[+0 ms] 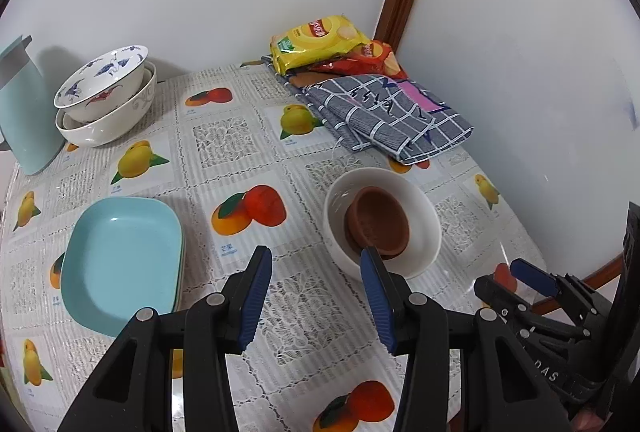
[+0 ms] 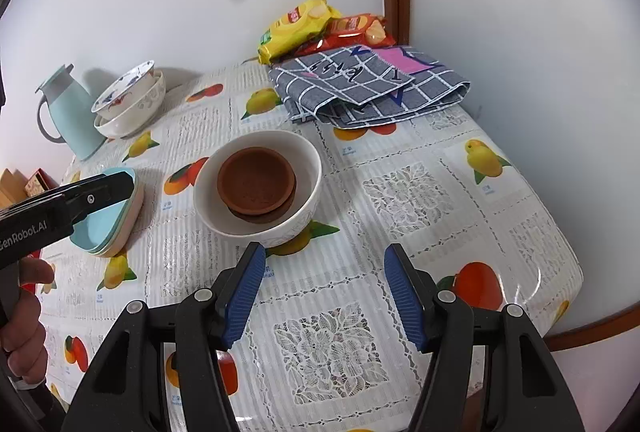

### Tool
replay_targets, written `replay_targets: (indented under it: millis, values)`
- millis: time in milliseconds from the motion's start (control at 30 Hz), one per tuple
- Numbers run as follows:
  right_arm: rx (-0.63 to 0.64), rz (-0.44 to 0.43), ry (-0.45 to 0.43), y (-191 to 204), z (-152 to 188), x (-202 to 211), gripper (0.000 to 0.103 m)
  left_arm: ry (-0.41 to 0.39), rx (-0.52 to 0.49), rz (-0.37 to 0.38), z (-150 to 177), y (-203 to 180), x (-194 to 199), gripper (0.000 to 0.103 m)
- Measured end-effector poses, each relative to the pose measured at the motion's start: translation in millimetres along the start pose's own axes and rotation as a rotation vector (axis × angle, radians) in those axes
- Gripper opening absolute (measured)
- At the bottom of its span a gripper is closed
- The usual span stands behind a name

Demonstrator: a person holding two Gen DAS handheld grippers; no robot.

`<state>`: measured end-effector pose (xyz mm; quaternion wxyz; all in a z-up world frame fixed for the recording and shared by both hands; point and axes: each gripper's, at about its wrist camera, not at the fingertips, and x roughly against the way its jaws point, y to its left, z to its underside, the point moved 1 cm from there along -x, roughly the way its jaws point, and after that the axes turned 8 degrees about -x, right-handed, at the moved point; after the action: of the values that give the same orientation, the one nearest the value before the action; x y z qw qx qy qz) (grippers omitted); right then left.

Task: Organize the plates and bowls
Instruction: 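Move both grippers to the rim of the white bowl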

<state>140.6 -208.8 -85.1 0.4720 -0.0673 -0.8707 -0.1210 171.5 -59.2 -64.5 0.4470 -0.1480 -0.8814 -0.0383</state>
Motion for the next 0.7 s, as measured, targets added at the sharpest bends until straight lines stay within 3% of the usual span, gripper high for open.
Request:
replay_targets:
  millis: [700]
  values:
    - [-0.025,0.002,0.029,-5,-41,-59,0.061,0.081,0.037,0.041,-18,12,-64,0.049]
